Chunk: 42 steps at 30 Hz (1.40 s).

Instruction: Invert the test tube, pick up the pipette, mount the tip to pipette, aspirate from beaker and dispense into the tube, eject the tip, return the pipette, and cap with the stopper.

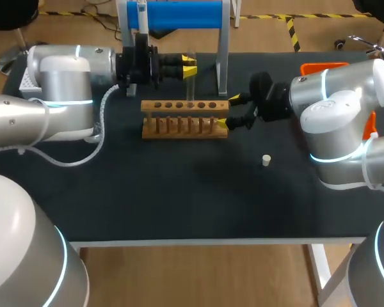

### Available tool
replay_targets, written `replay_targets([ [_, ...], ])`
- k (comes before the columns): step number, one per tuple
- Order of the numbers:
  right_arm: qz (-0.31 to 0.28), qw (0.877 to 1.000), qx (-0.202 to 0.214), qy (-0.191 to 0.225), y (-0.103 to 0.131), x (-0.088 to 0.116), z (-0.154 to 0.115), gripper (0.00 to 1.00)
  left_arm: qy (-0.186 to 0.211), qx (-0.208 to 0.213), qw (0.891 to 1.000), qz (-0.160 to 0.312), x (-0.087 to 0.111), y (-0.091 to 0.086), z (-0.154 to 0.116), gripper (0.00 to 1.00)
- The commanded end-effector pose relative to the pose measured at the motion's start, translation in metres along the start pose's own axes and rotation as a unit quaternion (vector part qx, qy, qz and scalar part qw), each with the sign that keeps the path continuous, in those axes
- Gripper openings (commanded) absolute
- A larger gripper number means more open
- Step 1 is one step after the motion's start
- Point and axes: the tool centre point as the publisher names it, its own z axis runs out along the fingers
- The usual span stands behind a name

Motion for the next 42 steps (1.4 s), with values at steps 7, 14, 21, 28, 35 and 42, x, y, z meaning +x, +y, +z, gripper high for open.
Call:
replay_targets([
  [7, 0.0, 1.0, 0.0, 0.0, 0.0, 0.0, 0.0, 1.0, 0.003, -0.05, 0.999, -0.015, 0.002, 0.002, 0.0, 0.0],
  [14, 0.0, 1.0, 0.0, 0.0, 0.0, 0.0, 0.0, 1.0, -0.003, -0.062, 0.998, -0.02, 0.003, 0.007, -0.001, 0.0],
  [21, 0.0, 1.0, 0.0, 0.0, 0.0, 0.0, 0.0, 1.0, -0.007, -0.057, 0.998, -0.021, 0.003, 0.013, -0.001, 0.0],
  [28, 0.0, 1.0, 0.0, 0.0, 0.0, 0.0, 0.0, 1.0, -0.012, -0.052, 0.998, -0.019, 0.003, 0.019, -0.002, 0.0],
  [35, 0.0, 1.0, 0.0, 0.0, 0.0, 0.0, 0.0, 1.0, -0.02, -0.047, 0.999, -0.02, 0.002, 0.025, -0.004, 0.0],
  [42, 0.0, 1.0, 0.0, 0.0, 0.0, 0.0, 0.0, 1.0, -0.023, -0.041, 0.999, -0.019, 0.0, 0.029, -0.006, 0.0],
])
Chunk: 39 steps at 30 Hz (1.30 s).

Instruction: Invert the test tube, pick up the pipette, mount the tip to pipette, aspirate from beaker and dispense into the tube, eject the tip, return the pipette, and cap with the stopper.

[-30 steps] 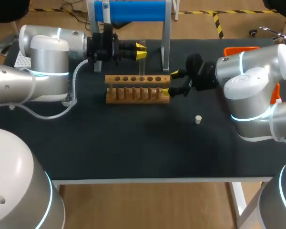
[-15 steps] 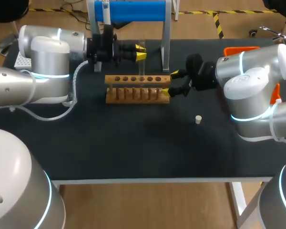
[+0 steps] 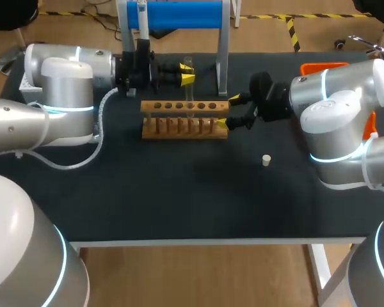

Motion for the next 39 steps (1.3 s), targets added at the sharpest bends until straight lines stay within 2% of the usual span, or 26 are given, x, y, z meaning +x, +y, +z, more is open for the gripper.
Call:
replay_targets([
  [1, 0.0, 1.0, 0.0, 0.0, 0.0, 0.0, 0.0, 1.0, -0.002, 0.004, 1.0, 0.001, 0.0, 0.003, 0.001, 0.0],
  [27, 0.0, 1.0, 0.0, 0.0, 0.0, 0.0, 0.0, 1.0, -0.004, 0.023, 1.0, 0.0, -0.007, 0.021, -0.003, 0.0],
  [39, 0.0, 1.0, 0.0, 0.0, 0.0, 0.0, 0.0, 1.0, -0.005, 0.024, 1.0, 0.002, -0.009, 0.025, -0.004, 0.0],
])
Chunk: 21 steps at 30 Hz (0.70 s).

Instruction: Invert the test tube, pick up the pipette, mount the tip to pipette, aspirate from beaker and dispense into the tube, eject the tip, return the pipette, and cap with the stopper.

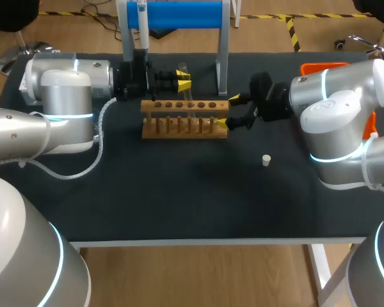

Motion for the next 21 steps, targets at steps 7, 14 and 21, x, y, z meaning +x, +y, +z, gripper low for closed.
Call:
replay_targets([
  [7, 0.0, 1.0, 0.0, 0.0, -0.0001, -0.0001, 0.0, 1.0, 0.01, -0.014, 1.0, 0.001, -0.0041, 0.0013, 0.0025, 0.0],
  [14, 0.0, 1.0, 0.0, 0.0, -0.0001, -0.0001, 0.0, 1.0, 0.017, -0.022, 1.0, 0.002, -0.0066, 0.0007, 0.0048, 0.0],
  [21, 0.0, 1.0, 0.0, 0.0, -0.0001, -0.0001, 0.0, 1.0, 0.021, -0.028, 0.999, 0.003, -0.0077, 0.0006, 0.007, 0.0],
])
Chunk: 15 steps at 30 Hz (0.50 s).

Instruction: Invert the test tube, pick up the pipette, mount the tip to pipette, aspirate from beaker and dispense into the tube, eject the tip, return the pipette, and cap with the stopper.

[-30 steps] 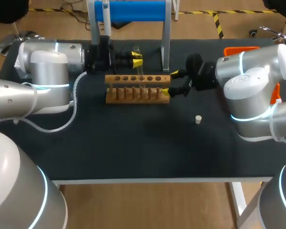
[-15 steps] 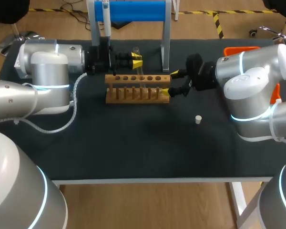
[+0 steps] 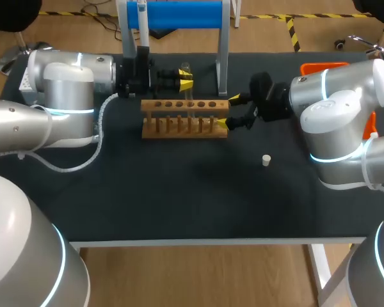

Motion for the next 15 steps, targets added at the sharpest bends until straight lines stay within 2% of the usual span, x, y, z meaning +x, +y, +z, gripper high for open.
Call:
replay_targets([
  [1, 0.0, 1.0, 0.0, 0.0, -0.0001, -0.0001, 0.0, 1.0, 0.006, -0.003, 1.0, -0.001, -0.0045, -0.0004, 0.0008, 0.0],
  [15, 0.0, 1.0, 0.0, 0.0, -0.0001, -0.0001, 0.0, 1.0, 0.018, -0.011, 1.0, -0.004, -0.0027, 0.0013, 0.008, 0.0],
])
